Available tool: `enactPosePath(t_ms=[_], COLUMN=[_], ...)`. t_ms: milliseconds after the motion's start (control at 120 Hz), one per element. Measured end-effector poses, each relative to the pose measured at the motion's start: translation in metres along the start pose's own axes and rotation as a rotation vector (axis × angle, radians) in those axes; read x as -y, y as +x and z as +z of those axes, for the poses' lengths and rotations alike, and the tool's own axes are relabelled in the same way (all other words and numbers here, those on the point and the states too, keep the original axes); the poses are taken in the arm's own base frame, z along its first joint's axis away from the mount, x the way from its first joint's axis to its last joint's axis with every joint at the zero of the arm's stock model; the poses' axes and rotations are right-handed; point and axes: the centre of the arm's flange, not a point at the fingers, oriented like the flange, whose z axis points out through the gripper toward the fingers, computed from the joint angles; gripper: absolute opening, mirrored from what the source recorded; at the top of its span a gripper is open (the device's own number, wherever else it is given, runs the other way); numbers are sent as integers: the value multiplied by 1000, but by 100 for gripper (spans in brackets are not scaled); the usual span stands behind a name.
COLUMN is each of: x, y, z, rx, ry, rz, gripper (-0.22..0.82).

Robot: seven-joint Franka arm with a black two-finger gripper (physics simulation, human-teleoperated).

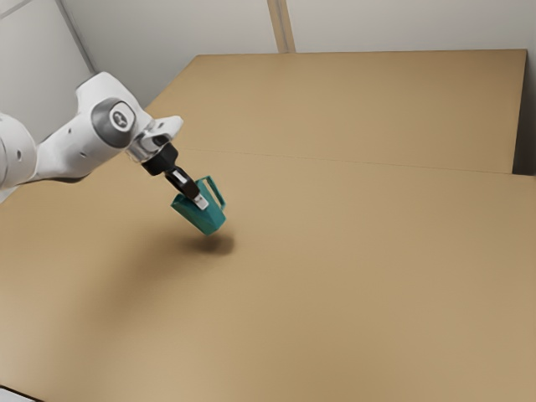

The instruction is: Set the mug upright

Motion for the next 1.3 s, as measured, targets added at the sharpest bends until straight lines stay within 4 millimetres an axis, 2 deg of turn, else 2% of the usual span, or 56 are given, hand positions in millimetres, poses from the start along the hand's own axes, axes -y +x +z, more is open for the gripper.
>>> enactPosePath(t_ms=[317,625,783,1075,1192,1300], x=[-59,-97,-103,-99,-97,-99], y=[5,-6,-10,-13,-14,-14], z=[21,47,59,69,80,83], rx=[102,114,117,138,145,140], ry=[194,253,258,297,314,326], rz=[-3,-88,-137,-200,-211,-223], gripper=[-18,-18,-18,-18,-18,3])
